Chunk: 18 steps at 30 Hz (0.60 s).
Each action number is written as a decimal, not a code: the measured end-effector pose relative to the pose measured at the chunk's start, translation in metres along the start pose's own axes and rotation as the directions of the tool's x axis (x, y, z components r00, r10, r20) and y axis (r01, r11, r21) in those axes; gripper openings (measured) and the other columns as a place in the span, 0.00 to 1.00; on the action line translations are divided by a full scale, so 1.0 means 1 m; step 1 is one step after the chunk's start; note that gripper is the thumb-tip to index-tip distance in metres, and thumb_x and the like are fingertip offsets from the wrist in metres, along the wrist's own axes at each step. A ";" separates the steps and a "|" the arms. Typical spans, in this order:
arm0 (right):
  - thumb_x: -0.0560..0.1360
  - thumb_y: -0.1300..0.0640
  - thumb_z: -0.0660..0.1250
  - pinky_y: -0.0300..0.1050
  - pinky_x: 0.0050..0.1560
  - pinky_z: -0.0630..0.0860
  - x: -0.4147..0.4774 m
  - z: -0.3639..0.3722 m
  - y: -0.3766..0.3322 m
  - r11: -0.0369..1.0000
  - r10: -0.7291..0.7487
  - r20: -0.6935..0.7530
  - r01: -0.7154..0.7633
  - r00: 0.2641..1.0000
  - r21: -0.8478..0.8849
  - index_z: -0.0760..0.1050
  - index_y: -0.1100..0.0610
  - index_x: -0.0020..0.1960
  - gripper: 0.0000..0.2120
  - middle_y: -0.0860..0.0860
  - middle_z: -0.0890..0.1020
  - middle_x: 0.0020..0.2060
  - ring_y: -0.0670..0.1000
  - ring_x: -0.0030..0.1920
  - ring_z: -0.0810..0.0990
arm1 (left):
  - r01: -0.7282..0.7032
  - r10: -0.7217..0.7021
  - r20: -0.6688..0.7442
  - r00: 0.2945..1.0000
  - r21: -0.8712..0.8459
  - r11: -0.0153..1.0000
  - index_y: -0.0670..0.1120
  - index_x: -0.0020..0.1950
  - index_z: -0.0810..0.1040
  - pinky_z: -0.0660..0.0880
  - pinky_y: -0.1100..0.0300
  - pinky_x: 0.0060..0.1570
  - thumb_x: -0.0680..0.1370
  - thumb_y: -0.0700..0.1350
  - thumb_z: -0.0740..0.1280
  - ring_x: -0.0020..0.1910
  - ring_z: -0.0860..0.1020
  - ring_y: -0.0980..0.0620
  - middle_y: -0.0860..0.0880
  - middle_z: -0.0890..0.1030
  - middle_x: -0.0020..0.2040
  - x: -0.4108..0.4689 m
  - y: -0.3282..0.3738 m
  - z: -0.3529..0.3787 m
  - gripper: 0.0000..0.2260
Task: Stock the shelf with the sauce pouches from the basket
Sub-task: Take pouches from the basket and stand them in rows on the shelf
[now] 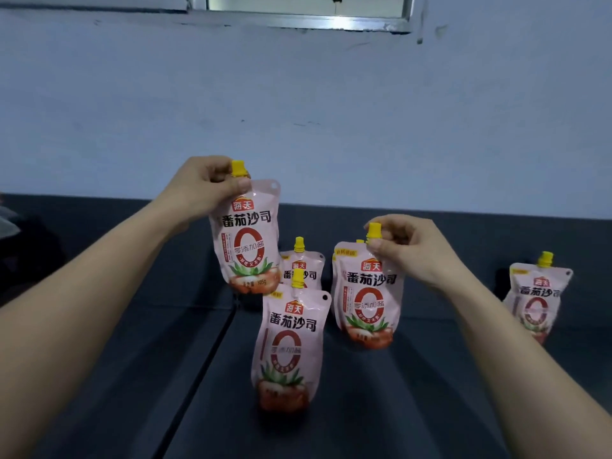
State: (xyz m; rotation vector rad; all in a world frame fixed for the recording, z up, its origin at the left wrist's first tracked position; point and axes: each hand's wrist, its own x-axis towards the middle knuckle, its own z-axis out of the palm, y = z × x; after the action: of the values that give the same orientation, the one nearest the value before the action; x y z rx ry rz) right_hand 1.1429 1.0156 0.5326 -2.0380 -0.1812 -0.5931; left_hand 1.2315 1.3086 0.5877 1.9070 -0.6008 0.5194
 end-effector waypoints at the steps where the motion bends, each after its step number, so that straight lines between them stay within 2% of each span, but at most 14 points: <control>1: 0.73 0.62 0.72 0.48 0.51 0.80 0.002 0.002 0.005 1.000 0.007 -0.003 -0.007 1.000 -0.009 0.79 0.48 0.48 0.10 0.57 0.84 0.47 0.53 0.46 0.82 | 0.000 0.000 0.002 1.000 -0.007 1.000 0.47 0.45 0.80 0.79 0.64 0.41 0.76 0.41 0.69 0.36 0.82 0.60 0.52 0.84 0.38 0.004 -0.004 0.002 0.01; 7: 0.73 0.62 0.72 0.52 0.54 0.80 0.016 0.007 0.027 0.999 0.037 0.007 -0.037 0.999 -0.016 0.79 0.48 0.48 0.10 0.58 0.84 0.47 0.57 0.49 0.83 | 0.056 -0.056 0.020 0.998 -0.007 0.998 0.46 0.47 0.80 0.78 0.58 0.45 0.76 0.41 0.69 0.40 0.82 0.52 0.47 0.83 0.42 0.013 -0.018 0.019 0.01; 10: 0.73 0.62 0.71 0.54 0.54 0.80 0.022 0.009 0.035 0.999 0.047 0.017 -0.046 0.999 -0.026 0.80 0.51 0.50 0.09 0.58 0.84 0.46 0.58 0.50 0.83 | 0.087 -0.086 0.029 0.996 -0.009 0.996 0.47 0.45 0.80 0.77 0.61 0.41 0.76 0.42 0.69 0.38 0.81 0.56 0.49 0.83 0.40 0.010 -0.024 0.027 0.01; 14: 0.74 0.61 0.71 0.53 0.53 0.80 0.027 0.012 0.047 0.995 0.073 0.019 -0.071 0.997 -0.069 0.79 0.51 0.51 0.09 0.57 0.83 0.45 0.57 0.47 0.83 | 0.129 -0.130 0.056 0.990 0.026 0.991 0.43 0.48 0.80 0.78 0.58 0.44 0.76 0.43 0.69 0.39 0.83 0.53 0.48 0.85 0.40 0.002 -0.034 0.035 0.04; 18: 0.73 0.62 0.71 0.51 0.50 0.80 0.028 0.013 0.059 0.993 0.084 0.032 -0.080 0.996 -0.092 0.78 0.49 0.48 0.09 0.56 0.83 0.42 0.50 0.42 0.80 | 0.150 -0.154 0.092 0.984 0.049 0.987 0.44 0.49 0.81 0.80 0.54 0.46 0.76 0.43 0.69 0.41 0.84 0.52 0.49 0.85 0.39 -0.010 -0.041 0.042 0.04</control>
State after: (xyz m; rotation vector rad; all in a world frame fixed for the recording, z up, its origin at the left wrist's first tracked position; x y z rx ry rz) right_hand 1.1933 0.9930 0.4947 -2.1335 -0.0927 -0.5222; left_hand 1.2526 1.2865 0.5363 2.0077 -0.5038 0.3467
